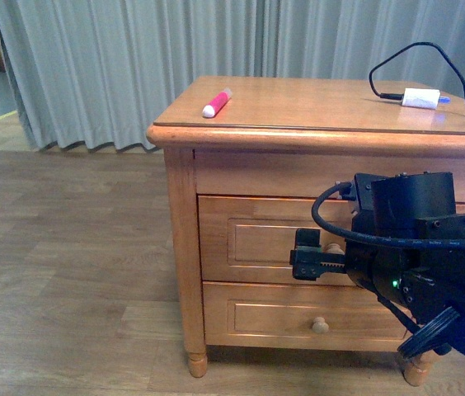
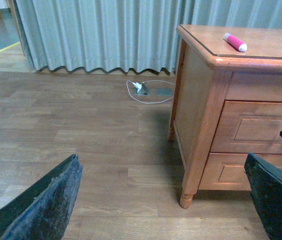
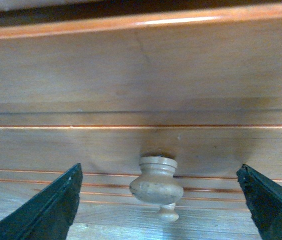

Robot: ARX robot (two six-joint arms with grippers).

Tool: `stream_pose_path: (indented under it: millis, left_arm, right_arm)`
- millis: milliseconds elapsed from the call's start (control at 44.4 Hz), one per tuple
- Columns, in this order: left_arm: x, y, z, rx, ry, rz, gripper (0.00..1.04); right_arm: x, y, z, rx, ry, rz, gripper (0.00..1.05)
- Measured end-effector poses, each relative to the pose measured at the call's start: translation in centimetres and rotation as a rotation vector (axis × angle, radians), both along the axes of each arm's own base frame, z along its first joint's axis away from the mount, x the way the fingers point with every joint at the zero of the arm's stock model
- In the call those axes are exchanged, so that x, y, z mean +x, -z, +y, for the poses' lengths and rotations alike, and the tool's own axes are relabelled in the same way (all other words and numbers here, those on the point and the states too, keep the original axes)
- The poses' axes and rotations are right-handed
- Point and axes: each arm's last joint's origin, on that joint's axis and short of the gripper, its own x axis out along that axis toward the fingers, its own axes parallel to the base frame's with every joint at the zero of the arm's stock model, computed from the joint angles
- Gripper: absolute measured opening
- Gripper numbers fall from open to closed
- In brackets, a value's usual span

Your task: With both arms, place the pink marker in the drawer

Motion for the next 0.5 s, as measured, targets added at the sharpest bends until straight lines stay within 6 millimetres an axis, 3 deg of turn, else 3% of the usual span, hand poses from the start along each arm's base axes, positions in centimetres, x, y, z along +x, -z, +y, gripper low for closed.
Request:
stream_pose_path:
  millis: [90, 360, 496]
  left_arm:
    - [0.00, 0.00, 0.00, 0.000, 0.000, 0.000, 0.99]
    - [0.00, 0.00, 0.00, 0.000, 0.000, 0.000, 0.99]
    - [0.00, 0.00, 0.00, 0.000, 0.000, 0.000, 0.99]
  right_arm:
    - [0.05, 0.05, -0.01, -0.008, 0.012, -0.001, 0.79]
    - [0.13, 0.12, 0.12, -0.028, -0.003, 0.023, 0.27]
    - [-0.36, -0.25, 0.08, -0.022, -0.029, 0.052, 0.22]
